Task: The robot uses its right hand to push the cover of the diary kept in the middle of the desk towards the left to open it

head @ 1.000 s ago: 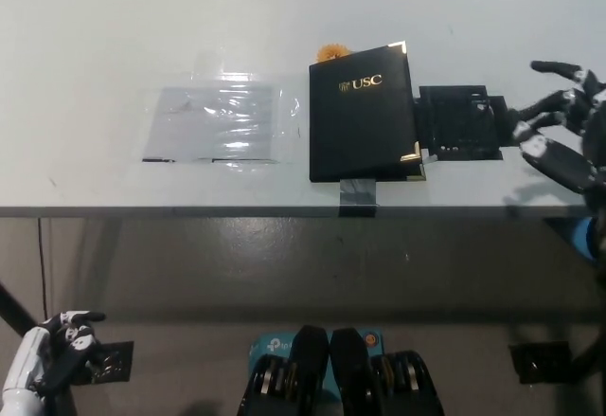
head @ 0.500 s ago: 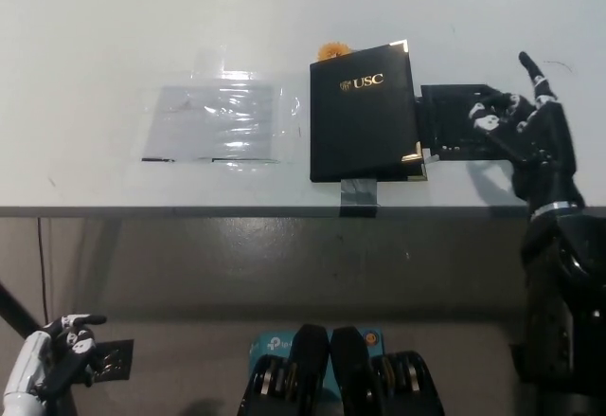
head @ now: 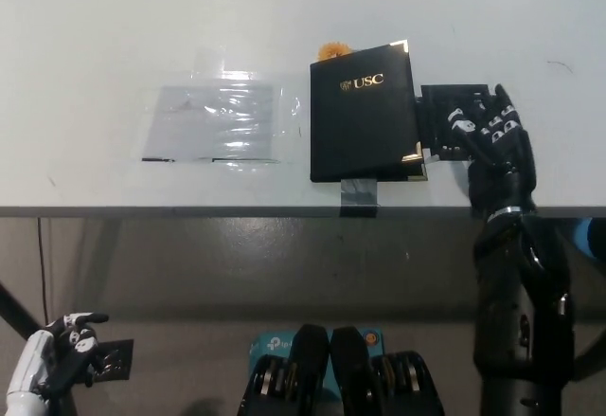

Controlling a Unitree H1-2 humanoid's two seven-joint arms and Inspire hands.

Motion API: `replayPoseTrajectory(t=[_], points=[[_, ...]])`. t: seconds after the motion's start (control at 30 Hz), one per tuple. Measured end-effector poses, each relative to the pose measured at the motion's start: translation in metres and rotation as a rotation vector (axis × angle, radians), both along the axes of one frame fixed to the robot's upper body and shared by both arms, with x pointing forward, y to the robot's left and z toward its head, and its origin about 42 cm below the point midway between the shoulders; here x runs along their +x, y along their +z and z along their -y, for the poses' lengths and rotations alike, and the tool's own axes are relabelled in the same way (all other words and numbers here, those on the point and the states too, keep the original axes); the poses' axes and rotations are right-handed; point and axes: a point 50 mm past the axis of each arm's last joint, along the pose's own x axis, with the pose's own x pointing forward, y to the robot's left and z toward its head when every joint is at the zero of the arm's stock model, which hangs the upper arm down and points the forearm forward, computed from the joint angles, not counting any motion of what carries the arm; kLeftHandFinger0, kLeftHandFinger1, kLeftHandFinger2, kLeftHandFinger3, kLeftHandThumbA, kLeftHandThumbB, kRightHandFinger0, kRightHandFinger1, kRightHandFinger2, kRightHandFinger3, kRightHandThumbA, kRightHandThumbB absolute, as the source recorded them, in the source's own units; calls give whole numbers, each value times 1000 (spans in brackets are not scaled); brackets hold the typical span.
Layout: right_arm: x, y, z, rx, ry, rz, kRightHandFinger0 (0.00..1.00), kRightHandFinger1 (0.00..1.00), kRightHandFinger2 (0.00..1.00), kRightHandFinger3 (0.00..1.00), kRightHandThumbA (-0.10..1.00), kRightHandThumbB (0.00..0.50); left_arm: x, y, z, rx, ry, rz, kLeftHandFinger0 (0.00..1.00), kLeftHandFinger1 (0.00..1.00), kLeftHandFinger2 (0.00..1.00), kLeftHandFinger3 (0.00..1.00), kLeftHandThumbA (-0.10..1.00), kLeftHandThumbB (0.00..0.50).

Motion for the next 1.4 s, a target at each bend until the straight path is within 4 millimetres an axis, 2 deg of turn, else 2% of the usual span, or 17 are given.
replayPoseTrajectory(t=[0.1, 0.13, 0.2, 0.3, 0.57, 0.7, 0.77, 0.8, 0.97, 1.0, 1.07, 1.2, 1.23, 1.4], points=[[0, -10, 0, 53, -21, -23, 1000, 1000, 1000, 1000, 797, 0, 0, 0, 2, -2, -2, 0, 139, 211, 289, 529, 167, 458], [0, -13, 1, 73, -31, -25, 1000, 1000, 1000, 1000, 805, 0, 1, 0, 2, -2, -3, 1, 153, 229, 297, 538, 155, 450], [0, -18, 2, 107, -43, -29, 1000, 1000, 1000, 1000, 822, 0, 2, 1, 2, -2, -5, 5, 178, 259, 305, 525, 160, 456], [0, -23, -1, 134, -46, -30, 1000, 1000, 1000, 1000, 833, 0, 5, 3, 2, -2, -6, 11, 163, 241, 283, 490, 202, 466], [-3, -37, -26, 214, -37, -49, 1000, 1000, 1000, 1000, 848, 8, 6, 2, 5, -5, -12, 13, 173, 269, 301, 501, 208, 453], [-4, -40, -35, 252, -44, -41, 1000, 1000, 1000, 1000, 783, 22, 6, 2, 8, -3, -20, 11, 157, 256, 293, 481, 216, 468], [-4, -41, -38, 262, -49, -39, 1000, 1000, 1000, 1000, 773, 12, 6, 2, 9, -4, -23, 11, 150, 265, 295, 474, 197, 448], [-4, -41, -39, 268, -50, -37, 1000, 1000, 1000, 1000, 783, 21, 6, 2, 9, -4, -24, 10, 151, 269, 298, 488, 223, 439], [-4, -40, -47, 275, -41, -23, 1000, 1000, 1000, 1000, 791, 7, 6, 1, 13, -1, -37, 8, 177, 281, 301, 496, 262, 462], [-4, -39, -49, 272, -35, -20, 1000, 1000, 1000, 1000, 750, 24, 6, 1, 13, -2, -36, 8, 190, 282, 307, 495, 250, 438], [-3, -37, -54, 264, -22, -22, 1000, 1000, 1000, 1000, 746, 26, 7, 1, 13, -1, -36, 8, 186, 280, 306, 492, 260, 456], [-1, -33, -66, 246, 9, -28, 1000, 1000, 1000, 1000, 719, 56, 7, 0, 13, -1, -36, 7, 196, 291, 318, 523, 267, 447], [1, -30, -70, 241, 18, -26, 1000, 1000, 1000, 1000, 678, 65, 7, 0, 13, -1, -36, 7, 195, 290, 317, 525, 269, 446], [7, -18, -80, 223, 43, -11, 1000, 1000, 1000, 1000, 699, 62, 6, 0, 13, 0, -36, 5, 158, 272, 324, 530, 279, 455]])
